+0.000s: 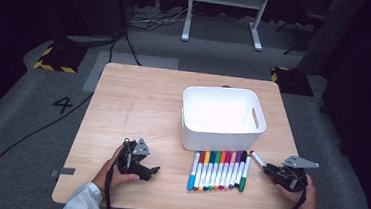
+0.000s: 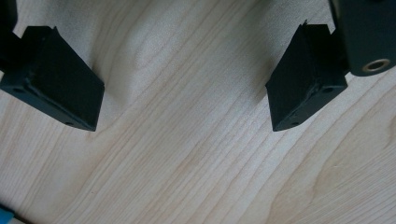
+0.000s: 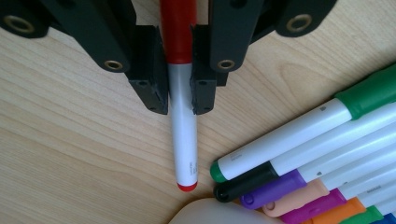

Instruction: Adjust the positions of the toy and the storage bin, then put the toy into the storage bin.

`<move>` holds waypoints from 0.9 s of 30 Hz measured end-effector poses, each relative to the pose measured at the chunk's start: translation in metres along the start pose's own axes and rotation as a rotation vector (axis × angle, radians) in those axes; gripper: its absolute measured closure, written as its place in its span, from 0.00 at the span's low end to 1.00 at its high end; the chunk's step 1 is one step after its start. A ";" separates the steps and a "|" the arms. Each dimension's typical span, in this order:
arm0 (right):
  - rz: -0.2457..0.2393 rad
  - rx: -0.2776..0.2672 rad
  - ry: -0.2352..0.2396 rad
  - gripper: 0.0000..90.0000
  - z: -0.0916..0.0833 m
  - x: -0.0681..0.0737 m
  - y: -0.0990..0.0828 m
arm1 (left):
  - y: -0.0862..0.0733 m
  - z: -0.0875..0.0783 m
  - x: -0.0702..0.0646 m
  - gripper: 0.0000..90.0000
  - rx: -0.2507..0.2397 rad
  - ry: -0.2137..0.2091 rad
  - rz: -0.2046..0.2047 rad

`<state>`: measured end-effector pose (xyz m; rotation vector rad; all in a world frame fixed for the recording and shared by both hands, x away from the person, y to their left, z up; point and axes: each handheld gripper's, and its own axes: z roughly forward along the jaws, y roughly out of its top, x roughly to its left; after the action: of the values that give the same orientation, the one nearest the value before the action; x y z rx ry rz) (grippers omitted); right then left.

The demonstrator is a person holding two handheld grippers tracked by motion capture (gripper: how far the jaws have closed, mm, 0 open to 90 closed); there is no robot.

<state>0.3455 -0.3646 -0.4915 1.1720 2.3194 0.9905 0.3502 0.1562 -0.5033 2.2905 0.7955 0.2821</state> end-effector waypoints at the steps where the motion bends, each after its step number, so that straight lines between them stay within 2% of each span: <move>1: -0.005 0.002 -0.001 0.86 0.000 0.000 0.000 | 0.000 0.000 0.000 0.13 -0.001 -0.001 -0.001; 8: -0.011 -0.001 0.003 0.86 0.000 0.000 0.001 | 0.000 0.000 0.000 0.13 -0.001 -0.001 -0.001; 27: -0.010 -0.078 0.019 0.86 -0.019 -0.008 0.008 | 0.000 0.000 0.000 0.13 -0.001 -0.001 -0.002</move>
<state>0.3430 -0.3761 -0.4727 1.1241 2.2775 1.0827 0.3502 0.1561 -0.5034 2.2887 0.7971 0.2806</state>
